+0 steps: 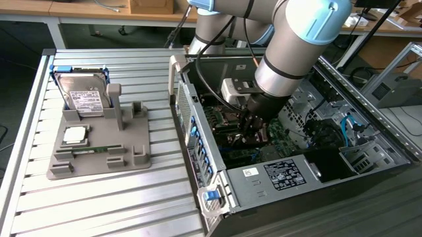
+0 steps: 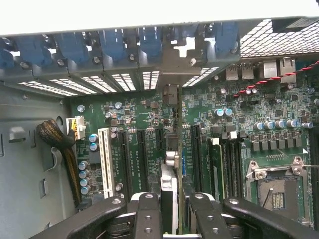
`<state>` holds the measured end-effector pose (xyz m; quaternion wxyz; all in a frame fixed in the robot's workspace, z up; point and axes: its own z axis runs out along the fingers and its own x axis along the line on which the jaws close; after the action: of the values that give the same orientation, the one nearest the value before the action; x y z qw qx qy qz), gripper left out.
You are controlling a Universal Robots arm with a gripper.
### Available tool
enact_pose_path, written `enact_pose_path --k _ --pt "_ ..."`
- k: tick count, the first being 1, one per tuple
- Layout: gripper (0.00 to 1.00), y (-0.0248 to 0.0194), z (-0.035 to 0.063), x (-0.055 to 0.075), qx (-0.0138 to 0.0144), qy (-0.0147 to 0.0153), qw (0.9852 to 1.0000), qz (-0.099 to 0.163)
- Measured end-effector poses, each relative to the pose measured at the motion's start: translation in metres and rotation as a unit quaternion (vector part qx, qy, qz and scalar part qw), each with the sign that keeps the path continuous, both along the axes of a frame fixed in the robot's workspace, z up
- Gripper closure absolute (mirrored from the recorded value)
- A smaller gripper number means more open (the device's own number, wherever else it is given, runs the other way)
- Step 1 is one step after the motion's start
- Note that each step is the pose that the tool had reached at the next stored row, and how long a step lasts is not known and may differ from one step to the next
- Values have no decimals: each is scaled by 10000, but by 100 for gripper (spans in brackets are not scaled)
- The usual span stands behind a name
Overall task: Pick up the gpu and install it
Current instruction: 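Insert the gpu into the slot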
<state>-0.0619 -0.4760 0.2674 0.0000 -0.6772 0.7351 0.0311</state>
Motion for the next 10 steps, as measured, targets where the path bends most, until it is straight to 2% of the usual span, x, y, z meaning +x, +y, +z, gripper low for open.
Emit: enact_pose_path --k 10 --pt "73 23 -2 -2 5 0 10000 0"
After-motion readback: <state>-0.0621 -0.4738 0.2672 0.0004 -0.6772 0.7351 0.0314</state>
